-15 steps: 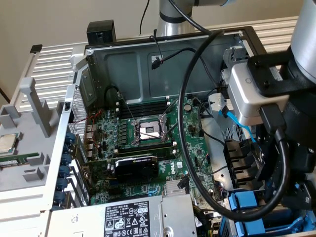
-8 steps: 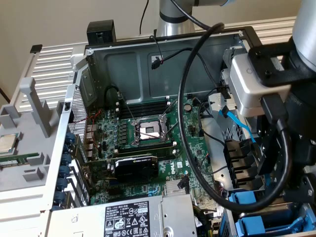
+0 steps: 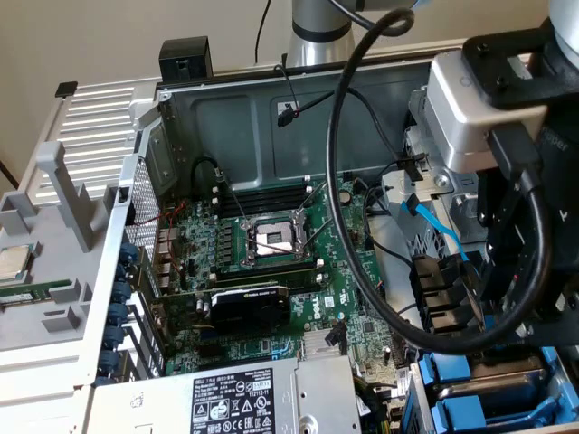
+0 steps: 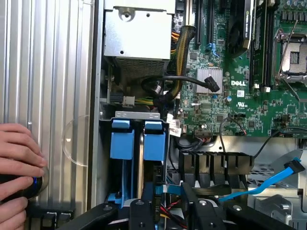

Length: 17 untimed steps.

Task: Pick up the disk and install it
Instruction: 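Insert the second disk wire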

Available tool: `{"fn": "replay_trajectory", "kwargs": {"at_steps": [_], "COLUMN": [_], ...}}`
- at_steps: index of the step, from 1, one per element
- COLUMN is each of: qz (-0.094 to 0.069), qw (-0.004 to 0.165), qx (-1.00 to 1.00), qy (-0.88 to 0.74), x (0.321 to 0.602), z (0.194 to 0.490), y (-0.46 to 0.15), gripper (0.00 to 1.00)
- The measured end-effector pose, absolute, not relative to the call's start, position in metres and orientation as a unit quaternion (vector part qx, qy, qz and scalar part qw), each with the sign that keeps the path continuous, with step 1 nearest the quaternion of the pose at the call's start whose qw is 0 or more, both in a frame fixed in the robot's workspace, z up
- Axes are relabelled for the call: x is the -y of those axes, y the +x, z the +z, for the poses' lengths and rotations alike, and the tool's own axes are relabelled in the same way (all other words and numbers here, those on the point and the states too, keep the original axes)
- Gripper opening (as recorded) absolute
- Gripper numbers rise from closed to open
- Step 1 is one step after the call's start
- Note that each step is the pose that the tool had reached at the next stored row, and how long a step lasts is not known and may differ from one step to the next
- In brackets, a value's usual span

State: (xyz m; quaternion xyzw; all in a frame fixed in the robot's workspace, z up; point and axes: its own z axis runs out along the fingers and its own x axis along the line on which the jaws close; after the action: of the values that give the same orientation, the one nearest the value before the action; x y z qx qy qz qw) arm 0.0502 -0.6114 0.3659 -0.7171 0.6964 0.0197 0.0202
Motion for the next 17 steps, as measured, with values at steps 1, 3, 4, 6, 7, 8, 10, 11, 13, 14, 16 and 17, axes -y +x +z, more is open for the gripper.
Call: {"fn": "replay_trajectory", "kwargs": {"at_steps": [1, 3, 4, 6, 7, 8, 10, 11, 13, 14, 16, 17], "qz": [0.02, 0.02, 0.02, 0.02, 0.02, 0.02, 0.02, 0.02, 0.02, 0.02, 0.02, 0.02], "qw": [0.02, 0.02, 0.02, 0.02, 0.02, 0.02, 0.02, 0.02, 0.02, 0.02, 0.02, 0.02], "qx": [-0.696, -0.696, -0.696, -0.696, -0.696, -0.696, -0.696, -0.696, -0.696, -0.696, -0.696, -0.696], "qy": [-0.717, -0.717, -0.717, -0.717, -0.717, -0.717, -0.717, -0.717, -0.717, -0.717, -0.717, -0.717], "x": [0.6114, 0.6113, 0.6114, 0.6113, 0.6114, 0.6114, 0.6114, 0.6114, 0.6113, 0.6113, 0.6114, 0.6114], "z": [0.3663, 0.3663, 0.3666, 0.3667, 0.3668, 0.3668, 0.3669, 0.3669, 0.3669, 0.367, 0.367, 0.3671], "y": [0.0502, 0.0502, 0.0502, 0.0502, 0.0502, 0.0502, 0.0502, 0.0502, 0.0502, 0.0502, 0.0502, 0.0502], "gripper": [0.37, 0.37, 0.37, 0.37, 0.37, 0.37, 0.37, 0.37, 0.37, 0.37, 0.35, 0.28]}}
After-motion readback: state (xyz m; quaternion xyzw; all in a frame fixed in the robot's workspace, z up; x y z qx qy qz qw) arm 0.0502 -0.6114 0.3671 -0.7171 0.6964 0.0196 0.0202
